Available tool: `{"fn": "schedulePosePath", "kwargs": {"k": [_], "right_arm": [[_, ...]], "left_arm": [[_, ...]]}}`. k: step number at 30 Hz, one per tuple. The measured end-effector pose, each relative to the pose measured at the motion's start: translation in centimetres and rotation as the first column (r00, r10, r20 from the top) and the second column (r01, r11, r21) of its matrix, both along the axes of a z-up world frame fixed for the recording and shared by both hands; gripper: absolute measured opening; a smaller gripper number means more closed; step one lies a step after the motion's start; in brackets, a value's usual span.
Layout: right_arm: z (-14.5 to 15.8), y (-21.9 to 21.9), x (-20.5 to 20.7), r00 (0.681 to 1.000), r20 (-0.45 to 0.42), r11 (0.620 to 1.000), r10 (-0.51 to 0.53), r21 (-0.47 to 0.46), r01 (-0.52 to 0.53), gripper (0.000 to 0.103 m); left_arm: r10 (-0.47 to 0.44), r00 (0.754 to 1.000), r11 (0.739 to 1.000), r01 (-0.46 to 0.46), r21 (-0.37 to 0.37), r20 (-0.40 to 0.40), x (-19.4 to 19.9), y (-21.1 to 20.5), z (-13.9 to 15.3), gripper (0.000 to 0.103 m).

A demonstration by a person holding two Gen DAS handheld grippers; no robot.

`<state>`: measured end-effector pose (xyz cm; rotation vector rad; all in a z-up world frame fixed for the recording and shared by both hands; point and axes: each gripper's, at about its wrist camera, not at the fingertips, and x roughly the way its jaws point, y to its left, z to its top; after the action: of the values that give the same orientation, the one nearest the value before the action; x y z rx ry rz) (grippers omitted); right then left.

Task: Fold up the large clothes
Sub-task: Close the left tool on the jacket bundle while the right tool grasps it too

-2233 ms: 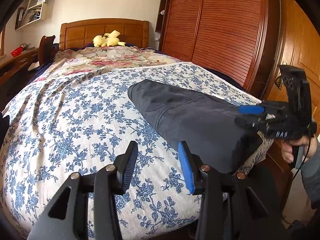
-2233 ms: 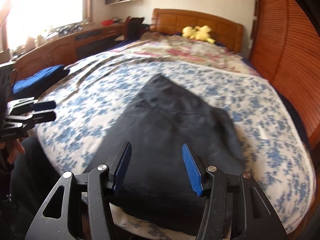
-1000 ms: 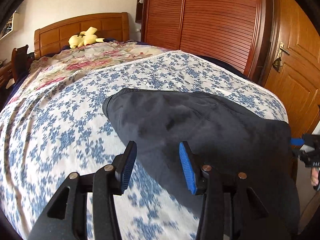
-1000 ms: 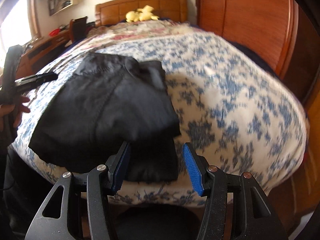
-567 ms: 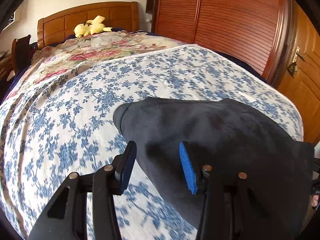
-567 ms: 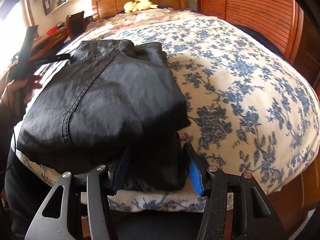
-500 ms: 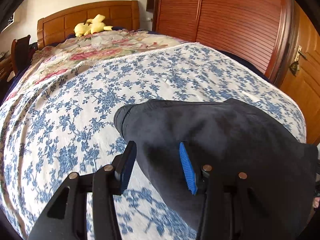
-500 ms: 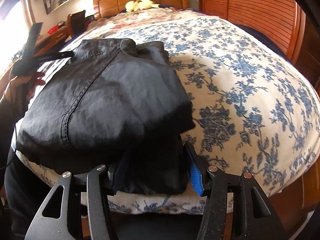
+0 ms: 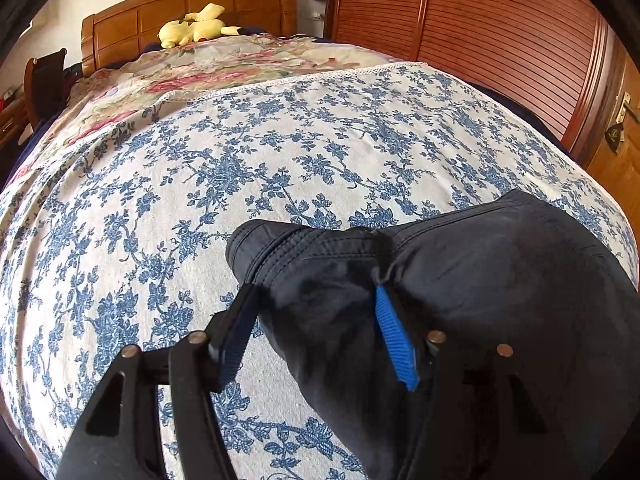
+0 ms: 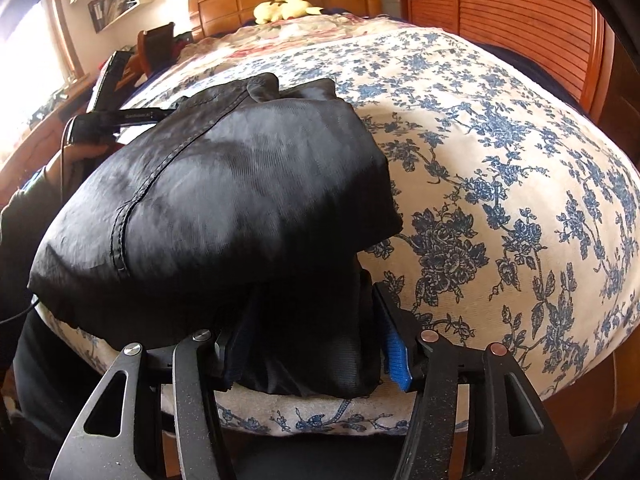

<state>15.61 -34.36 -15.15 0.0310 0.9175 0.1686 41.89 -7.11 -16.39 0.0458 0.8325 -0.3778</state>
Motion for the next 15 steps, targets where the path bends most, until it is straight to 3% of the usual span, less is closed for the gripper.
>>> {"fn": "schedulePosePath", "kwargs": {"k": [4,6,8,11,15], "right_arm": [[-0.2,0.2,0.4,1.0,-0.004,0.999,0.022,0.033,-0.022,0.059],[-0.2,0.2,0.6,0.999,-0.009,0.996,0.052,0.08,-0.051,0.042],[0.0,0.4,0.5,0.997,0.002,0.992,0.073,0.104,-0.073,0.017],[0.6,0.7,0.2,0.995,0.049,0.989,0.091,0.117,-0.096,0.011],[2.4,-0.7,-0.2,0.987,0.145,0.98,0.076,0.174,-0.101,0.008]], "left_arm": [[0.001,1.0,1.0,-0.002,-0.009,-0.007,-0.1,0.1,0.1,0.058],[-0.004,1.0,1.0,0.004,-0.02,-0.015,0.0,0.1,0.2,0.051],[-0.013,1.0,1.0,0.013,-0.022,-0.015,-0.2,-0.1,0.4,0.035],[-0.025,1.0,1.0,0.024,0.004,0.013,-0.9,-0.7,1.2,0.018],[-0.005,0.997,0.999,0.002,0.049,0.077,-2.1,-1.3,3.2,0.014]]}}
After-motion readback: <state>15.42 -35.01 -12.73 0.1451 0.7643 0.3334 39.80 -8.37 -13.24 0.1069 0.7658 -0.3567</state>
